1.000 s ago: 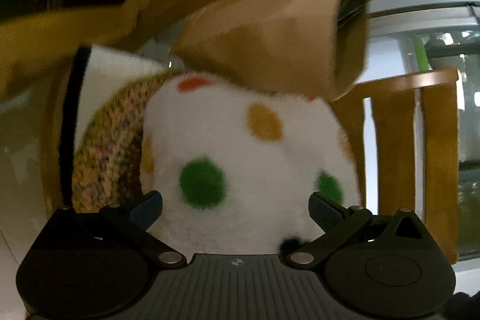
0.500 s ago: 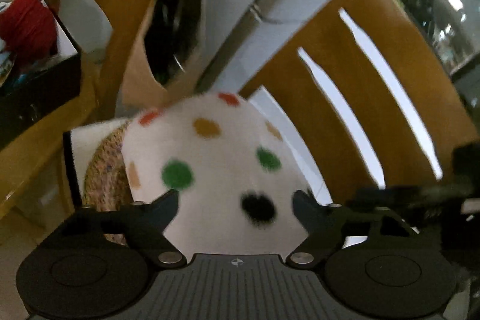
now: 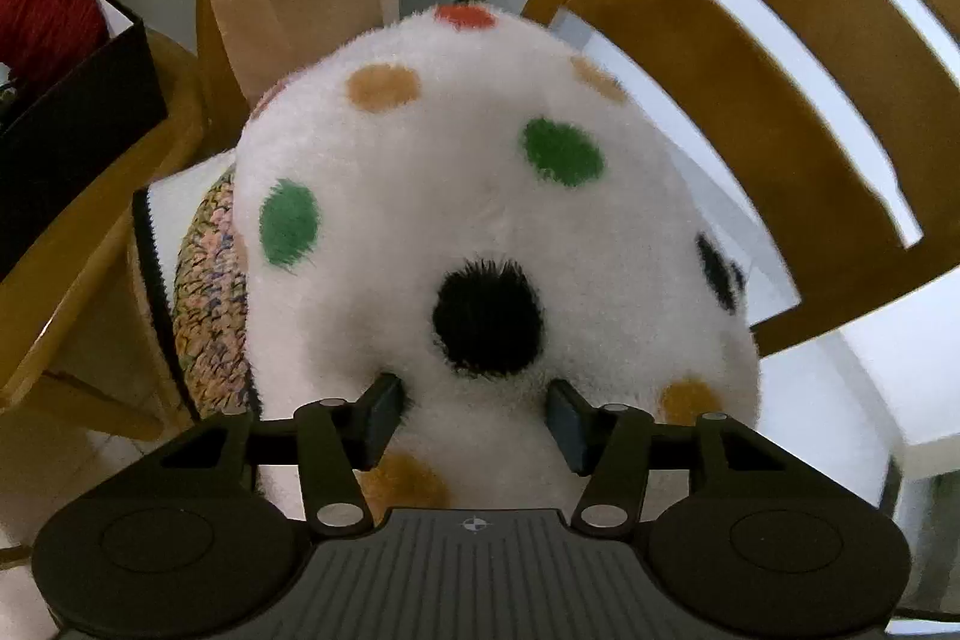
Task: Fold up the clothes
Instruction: 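Lower the bundle onto the chair seat cushion with both tools, then open both tools and pull them back from the bundle on the chair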
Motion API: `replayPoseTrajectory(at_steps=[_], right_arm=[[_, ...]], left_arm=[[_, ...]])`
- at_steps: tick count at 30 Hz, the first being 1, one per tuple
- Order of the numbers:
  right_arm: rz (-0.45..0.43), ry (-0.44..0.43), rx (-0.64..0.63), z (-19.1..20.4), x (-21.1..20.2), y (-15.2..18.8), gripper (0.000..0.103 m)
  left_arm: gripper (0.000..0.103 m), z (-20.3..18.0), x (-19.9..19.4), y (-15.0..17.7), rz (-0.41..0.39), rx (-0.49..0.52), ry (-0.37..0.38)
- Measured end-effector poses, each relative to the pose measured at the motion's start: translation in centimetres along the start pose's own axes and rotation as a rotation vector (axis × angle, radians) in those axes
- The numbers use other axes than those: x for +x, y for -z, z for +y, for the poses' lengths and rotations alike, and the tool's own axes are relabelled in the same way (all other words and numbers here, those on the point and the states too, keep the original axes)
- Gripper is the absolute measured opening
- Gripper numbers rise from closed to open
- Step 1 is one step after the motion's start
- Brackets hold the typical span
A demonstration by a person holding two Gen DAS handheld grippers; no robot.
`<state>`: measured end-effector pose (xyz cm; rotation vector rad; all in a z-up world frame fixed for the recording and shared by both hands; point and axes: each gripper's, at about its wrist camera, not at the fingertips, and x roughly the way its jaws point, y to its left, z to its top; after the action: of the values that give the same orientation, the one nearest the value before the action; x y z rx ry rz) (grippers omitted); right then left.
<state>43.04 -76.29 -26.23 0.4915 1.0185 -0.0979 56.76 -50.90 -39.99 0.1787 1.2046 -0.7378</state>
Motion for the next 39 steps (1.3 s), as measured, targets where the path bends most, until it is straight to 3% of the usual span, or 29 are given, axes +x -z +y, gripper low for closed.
replayPoseTrajectory(at_steps=[8, 16, 30, 39], right_arm=[[-0.068, -0.041, -0.068, 0.9, -4.0, 1.9, 0.103], [-0.145, -0.101, -0.175, 1.9, -10.7, 4.5, 0.103], [-0.262, -0.192, -0.448, 3.1, -24.4, 11.2, 0.103], [-0.348, -0.189, -0.554, 3.6, -32.7, 17.2, 0.103]], left_arm=[[0.067, -1.9, -6.8, 1.5, -0.145, -0.083, -0.027], [0.074, -8.5, -16.0, 5.4, -0.309, -0.13, -0.102], [0.09, -22.1, -31.9, 17.1, -0.558, -0.249, -0.288], [0.103, -29.4, -40.2, 24.6, -0.678, -0.27, -0.399]])
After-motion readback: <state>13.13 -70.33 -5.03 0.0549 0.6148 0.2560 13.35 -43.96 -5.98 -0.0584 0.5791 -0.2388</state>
